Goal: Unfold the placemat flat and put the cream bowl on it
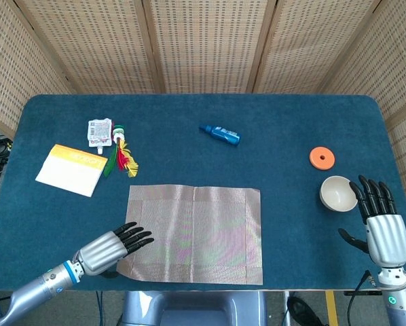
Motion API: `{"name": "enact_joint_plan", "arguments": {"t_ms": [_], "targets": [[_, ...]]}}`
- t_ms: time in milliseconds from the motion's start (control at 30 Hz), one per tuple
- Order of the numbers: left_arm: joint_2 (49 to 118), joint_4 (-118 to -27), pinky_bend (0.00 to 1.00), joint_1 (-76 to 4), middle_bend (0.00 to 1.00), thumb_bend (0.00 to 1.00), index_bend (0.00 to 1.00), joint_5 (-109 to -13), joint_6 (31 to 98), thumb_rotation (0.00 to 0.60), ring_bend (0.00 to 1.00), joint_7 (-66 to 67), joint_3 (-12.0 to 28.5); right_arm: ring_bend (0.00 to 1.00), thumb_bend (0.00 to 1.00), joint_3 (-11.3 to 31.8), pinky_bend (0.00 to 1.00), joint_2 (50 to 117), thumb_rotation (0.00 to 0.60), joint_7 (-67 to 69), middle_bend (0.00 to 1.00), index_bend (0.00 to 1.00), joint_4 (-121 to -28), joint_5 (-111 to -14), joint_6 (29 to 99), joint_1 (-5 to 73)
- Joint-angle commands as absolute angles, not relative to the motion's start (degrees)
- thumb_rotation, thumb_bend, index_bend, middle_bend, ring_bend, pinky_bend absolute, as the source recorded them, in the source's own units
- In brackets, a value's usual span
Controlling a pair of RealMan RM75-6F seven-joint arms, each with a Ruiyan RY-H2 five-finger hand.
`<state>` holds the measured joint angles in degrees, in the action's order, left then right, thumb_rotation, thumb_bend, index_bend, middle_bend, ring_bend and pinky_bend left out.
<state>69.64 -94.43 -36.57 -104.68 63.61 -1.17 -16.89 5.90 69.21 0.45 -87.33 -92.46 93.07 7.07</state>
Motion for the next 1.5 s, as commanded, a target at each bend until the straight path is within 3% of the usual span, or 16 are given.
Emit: {"name": "enact_joint_plan", "arguments": {"t_ms": [33, 133, 300, 533, 800, 1100, 1200, 1500], "targets": [[66.3, -94.6, 0.0, -35.0, 0.0, 0.0, 0.0, -105.5, 71.0, 0.6, 0.0, -11.8, -16.1, 0.0, 0.0, 6.0, 0.0, 69.3, 0.6, 0.2, 0.0, 0.03, -87.2, -91.8, 92.5, 7.1], [65.6, -94.9, 0.0, -32.9, 0.0, 0.0, 0.0, -102.9, 74.7, 0.6, 0.0, -11.9, -13.9, 0.0, 0.0, 6.1, 0.0, 69.3, 0.6, 0.1, 0.0, 0.03, -87.4, -90.7, 91.5, 7.2], [65.1, -98.4, 0.0, -26.7, 0.0, 0.0, 0.0, -92.4, 82.6, 0.6, 0.0, -2.0, -6.9, 0.0, 0.0, 6.5, 0.0, 68.8, 0.6, 0.3, 0.0, 0.03, -87.7, -85.4, 85.2, 8.3], [65.5, -102.4, 0.0, -22.1, 0.0, 0.0, 0.0, -83.6, 86.6, 0.6, 0.0, 8.0, -2.0, 0.0, 0.0, 6.4, 0.0, 68.7, 0.6, 3.0, 0.0, 0.06, -86.3, -79.8, 73.7, 11.9], [64.2, -103.8, 0.0, -20.8, 0.0, 0.0, 0.0, -79.0, 84.4, 0.6, 0.0, 11.8, 0.3, 0.0, 0.0, 7.1, 0.0, 72.8, 0.6, 1.1, 0.0, 0.17, -78.6, -75.9, 63.2, 17.6], [62.8, -103.7, 0.0, -20.1, 0.0, 0.0, 0.0, -78.3, 82.7, 0.6, 0.0, 9.3, 2.0, 0.0, 0.01, 9.8, 0.0, 78.8, 0.6, -3.8, 0.0, 0.35, -70.6, -66.5, 58.8, 19.7], [62.3, -103.4, 0.0, -19.8, 0.0, 0.0, 0.0, -78.8, 82.3, 0.6, 0.0, 8.2, 2.3, 0.0, 0.06, 10.2, 0.0, 80.4, 0.6, -5.5, 0.0, 0.42, -68.6, -64.7, 58.6, 20.0], [61.6, -103.5, 0.0, -18.9, 0.0, 0.0, 0.0, -80.3, 81.9, 0.6, 0.0, 6.3, 3.0, 0.0, 0.27, 11.2, 0.0, 83.5, 0.6, -5.4, 0.0, 0.47, -63.6, -61.0, 54.9, 21.3]]}}
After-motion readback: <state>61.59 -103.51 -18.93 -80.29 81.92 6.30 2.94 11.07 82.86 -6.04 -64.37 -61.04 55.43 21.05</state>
